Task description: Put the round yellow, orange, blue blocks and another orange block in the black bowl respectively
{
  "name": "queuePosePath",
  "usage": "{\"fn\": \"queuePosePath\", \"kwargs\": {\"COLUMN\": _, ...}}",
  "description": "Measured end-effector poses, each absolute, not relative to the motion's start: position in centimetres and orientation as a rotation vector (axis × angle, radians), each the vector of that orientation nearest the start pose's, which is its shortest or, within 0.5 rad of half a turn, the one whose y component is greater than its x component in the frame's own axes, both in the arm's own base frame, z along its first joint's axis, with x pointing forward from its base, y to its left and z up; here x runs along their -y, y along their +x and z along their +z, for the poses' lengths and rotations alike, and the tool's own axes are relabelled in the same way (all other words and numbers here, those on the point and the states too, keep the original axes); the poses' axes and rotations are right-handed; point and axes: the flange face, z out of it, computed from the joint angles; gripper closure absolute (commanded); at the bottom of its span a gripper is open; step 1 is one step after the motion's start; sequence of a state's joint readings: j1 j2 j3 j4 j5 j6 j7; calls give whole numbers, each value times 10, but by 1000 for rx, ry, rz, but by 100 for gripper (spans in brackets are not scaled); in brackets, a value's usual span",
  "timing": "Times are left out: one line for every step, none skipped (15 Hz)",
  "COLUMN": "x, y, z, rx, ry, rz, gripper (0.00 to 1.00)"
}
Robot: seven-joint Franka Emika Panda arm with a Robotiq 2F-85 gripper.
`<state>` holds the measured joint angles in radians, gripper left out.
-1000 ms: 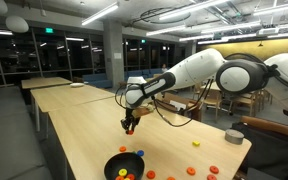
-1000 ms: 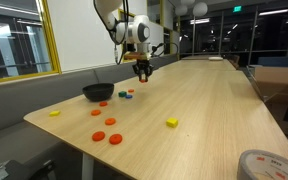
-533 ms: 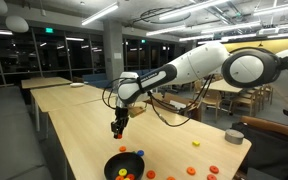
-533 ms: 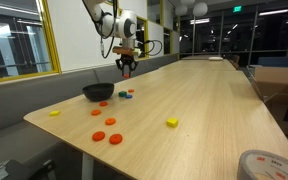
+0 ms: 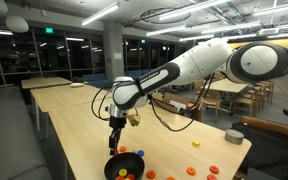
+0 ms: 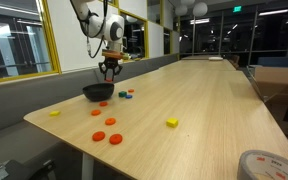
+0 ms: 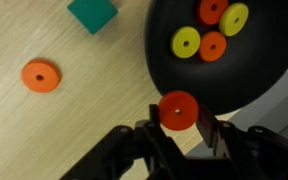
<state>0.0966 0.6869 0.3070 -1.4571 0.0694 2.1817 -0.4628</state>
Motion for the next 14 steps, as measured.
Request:
{"fn": "queuePosePath", "kwargs": {"x": -252, "y": 673, "z": 301, "rx": 1095, "ry": -2676, "rz": -90, "gripper": 77}}
{"fn": "queuePosePath", "kwargs": {"x": -256, "y": 666, "z": 302, "rx": 1118, "ry": -2664, "rz": -74, "gripper": 77}}
{"fn": "queuePosePath", "kwargs": {"x": -259, "y": 659, "z": 302, "rx": 1136, "ry": -2654, "rz": -57, "gripper": 77}}
{"fn": "queuePosePath", "kwargs": {"x": -261, "y": 652, "z": 303, "rx": 1147, "ry": -2645, "rz": -44, "gripper": 77}}
{"fn": "queuePosePath", "kwargs": {"x": -262, "y": 646, "z": 304, "rx": 1158, "ry": -2635, "rz": -33, "gripper": 77}}
{"fn": "queuePosePath", "kwargs": {"x": -263, "y": 640, "z": 304, "rx": 1167, "ry": -2626, "rz": -22, "gripper": 62}}
{"fn": "queuePosePath", "kwargs": {"x": -263, "y": 635, "z": 304, "rx": 1177, "ry": -2619, "rz": -12, "gripper": 33}}
{"fn": "queuePosePath", "kwargs": {"x": -262, "y": 630, "z": 304, "rx": 1183, "ry": -2614, "rz": 0, "gripper": 32}}
{"fn": "queuePosePath", "kwargs": {"x": -260, "y": 627, "z": 303, "rx": 1183, "ry": -2618, "rz": 12, "gripper": 26}}
{"fn": "queuePosePath", "kwargs": {"x": -255, "y": 624, "z": 301, "rx": 1175, "ry": -2628, "rz": 24, "gripper": 19}}
{"fn": "queuePosePath", "kwargs": {"x": -247, "y": 624, "z": 299, "rx": 1147, "ry": -2652, "rz": 37, "gripper": 10}}
{"fn": "queuePosePath", "kwargs": {"x": -237, "y": 624, "z": 297, "rx": 1109, "ry": -2683, "rz": 49, "gripper": 3}}
{"fn": "queuePosePath", "kwargs": {"x": -224, "y": 626, "z": 295, "rx": 1054, "ry": -2728, "rz": 57, "gripper": 0}}
{"fn": "queuePosePath", "kwargs": {"x": -210, "y": 628, "z": 293, "rx": 994, "ry": -2775, "rz": 65, "gripper": 0}}
